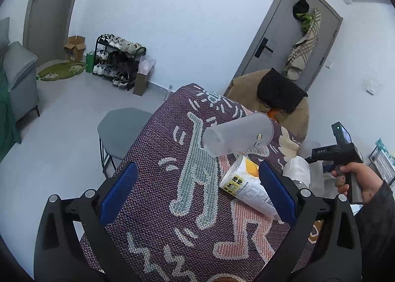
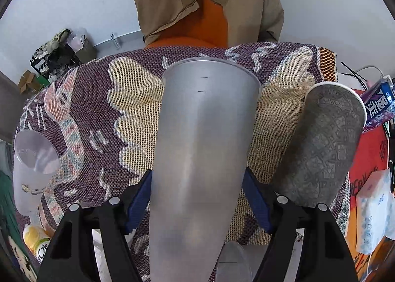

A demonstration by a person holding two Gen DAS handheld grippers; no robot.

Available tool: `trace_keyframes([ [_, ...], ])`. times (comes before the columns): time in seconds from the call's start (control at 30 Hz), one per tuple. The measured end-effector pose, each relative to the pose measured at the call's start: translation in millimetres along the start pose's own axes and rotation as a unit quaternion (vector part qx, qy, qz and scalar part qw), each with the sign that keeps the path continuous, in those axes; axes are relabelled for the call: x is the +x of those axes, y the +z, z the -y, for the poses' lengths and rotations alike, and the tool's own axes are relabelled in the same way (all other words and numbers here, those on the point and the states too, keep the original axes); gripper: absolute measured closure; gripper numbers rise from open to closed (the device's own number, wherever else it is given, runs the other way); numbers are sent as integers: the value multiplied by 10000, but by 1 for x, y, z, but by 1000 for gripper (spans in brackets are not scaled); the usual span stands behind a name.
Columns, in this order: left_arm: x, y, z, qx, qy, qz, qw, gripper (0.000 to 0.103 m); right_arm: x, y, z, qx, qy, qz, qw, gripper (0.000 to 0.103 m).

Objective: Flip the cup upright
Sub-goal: 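Close the right gripper on the frosted cup's base and lift it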

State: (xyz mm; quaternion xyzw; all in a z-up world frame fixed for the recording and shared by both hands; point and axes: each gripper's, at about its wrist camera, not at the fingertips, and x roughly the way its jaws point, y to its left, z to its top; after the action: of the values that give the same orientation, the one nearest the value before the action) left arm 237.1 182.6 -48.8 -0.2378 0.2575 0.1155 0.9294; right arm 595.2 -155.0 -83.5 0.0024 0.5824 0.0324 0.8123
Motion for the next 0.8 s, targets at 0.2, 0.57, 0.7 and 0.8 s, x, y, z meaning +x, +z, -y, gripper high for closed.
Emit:
trace_keyframes([
  [0.2, -18, 2, 2, -2, -84, 97, 9999, 6, -35, -4, 8, 148, 314, 376, 9987, 36],
  [0.57, -72, 3, 20, 114, -295, 240, 9992, 6, -138, -62, 8, -126, 929, 695, 9932, 36],
  [0.7, -94, -1, 28, 269, -353, 241, 9987, 6, -176, -100, 8, -245, 1162, 841, 9894, 36],
  [0.8, -106, -4, 31, 338, -400, 214, 9984, 6, -199, -129, 8, -326, 1355, 940, 9858, 36],
])
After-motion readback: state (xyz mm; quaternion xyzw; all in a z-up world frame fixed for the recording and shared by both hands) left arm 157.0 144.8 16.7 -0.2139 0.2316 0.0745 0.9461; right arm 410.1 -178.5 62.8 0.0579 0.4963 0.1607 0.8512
